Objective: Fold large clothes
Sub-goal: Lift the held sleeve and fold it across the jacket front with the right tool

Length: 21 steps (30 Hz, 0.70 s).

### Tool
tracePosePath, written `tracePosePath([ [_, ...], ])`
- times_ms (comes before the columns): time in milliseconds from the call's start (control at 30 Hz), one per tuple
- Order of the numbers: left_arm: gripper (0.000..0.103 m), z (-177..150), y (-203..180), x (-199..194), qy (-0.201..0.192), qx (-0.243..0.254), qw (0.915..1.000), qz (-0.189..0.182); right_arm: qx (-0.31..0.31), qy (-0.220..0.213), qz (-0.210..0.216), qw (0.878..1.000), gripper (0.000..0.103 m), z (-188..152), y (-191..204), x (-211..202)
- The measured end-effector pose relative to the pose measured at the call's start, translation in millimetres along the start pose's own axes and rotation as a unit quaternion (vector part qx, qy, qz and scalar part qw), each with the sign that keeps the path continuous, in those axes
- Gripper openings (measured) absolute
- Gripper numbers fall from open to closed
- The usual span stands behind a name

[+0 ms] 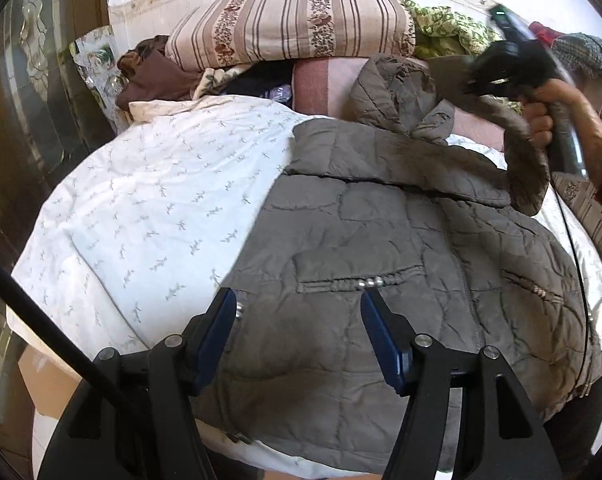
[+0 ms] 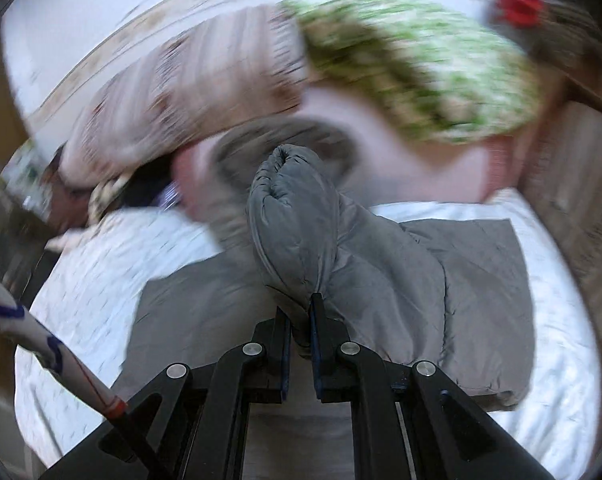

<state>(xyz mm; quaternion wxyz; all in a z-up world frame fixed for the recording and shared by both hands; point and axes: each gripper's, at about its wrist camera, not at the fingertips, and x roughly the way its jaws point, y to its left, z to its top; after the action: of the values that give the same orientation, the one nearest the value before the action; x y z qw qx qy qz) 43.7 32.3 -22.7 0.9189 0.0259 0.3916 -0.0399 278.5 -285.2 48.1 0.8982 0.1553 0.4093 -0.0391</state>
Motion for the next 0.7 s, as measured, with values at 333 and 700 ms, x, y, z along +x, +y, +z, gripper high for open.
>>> tracePosePath([
  [333, 0.064, -2, 31, 28, 0.026, -0.034, 0.9991, 0.005, -0.098, 0.077, 0.057, 0.991, 0.008, -48, 128, 84],
  [700, 0.064, -3, 35, 45, 0.046, -0.045, 0.9980, 0.002, -0.146, 0.140, 0.036, 0.979, 0.009, -92, 176, 160],
])
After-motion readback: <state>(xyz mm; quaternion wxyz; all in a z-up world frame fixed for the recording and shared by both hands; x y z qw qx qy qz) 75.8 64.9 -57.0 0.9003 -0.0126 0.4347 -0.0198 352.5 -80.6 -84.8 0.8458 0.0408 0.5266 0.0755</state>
